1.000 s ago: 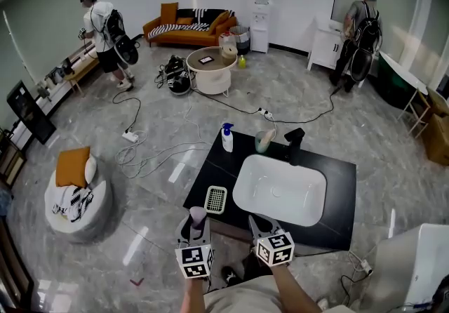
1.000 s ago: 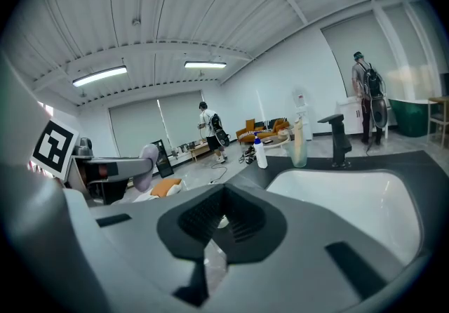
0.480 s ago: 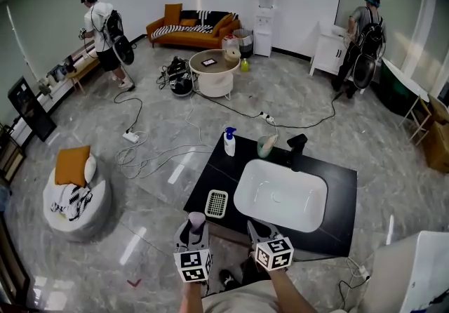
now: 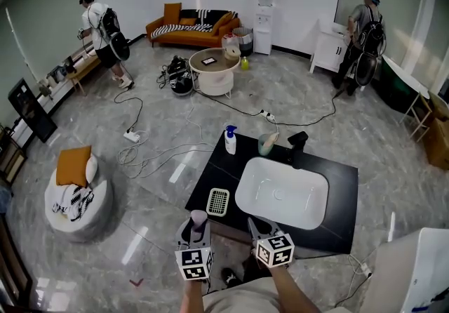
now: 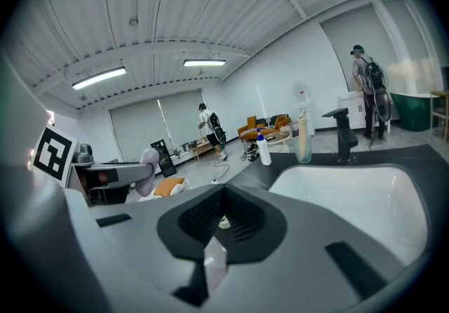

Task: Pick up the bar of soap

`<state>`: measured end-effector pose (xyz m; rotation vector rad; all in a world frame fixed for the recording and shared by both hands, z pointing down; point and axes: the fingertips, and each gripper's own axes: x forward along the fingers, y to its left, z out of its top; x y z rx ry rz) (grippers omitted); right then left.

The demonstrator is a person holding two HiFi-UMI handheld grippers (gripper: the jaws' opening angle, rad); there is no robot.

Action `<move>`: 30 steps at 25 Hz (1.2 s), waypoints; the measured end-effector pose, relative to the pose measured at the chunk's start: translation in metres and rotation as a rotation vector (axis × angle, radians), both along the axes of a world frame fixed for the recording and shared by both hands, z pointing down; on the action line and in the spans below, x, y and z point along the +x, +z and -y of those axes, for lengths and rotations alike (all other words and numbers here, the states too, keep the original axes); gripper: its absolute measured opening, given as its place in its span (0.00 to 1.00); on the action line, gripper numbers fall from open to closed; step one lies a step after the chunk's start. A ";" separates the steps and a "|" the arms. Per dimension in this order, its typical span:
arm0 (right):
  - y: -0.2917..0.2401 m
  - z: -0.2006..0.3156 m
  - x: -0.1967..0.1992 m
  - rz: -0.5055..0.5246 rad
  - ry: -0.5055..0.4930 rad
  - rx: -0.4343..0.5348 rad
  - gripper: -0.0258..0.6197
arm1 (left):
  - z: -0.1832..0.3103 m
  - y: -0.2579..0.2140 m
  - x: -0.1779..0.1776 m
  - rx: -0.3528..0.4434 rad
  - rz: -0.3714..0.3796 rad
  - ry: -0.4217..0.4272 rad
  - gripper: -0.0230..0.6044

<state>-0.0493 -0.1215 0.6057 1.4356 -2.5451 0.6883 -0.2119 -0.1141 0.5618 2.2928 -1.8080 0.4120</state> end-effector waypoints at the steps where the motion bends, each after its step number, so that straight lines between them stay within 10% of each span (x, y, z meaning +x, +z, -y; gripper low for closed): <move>1: 0.000 0.000 0.000 0.000 0.000 0.000 0.04 | 0.000 0.000 0.000 0.000 0.000 0.000 0.34; 30: -0.003 -0.003 -0.001 -0.031 -0.032 0.018 0.04 | 0.008 -0.010 0.004 0.052 -0.010 0.011 0.33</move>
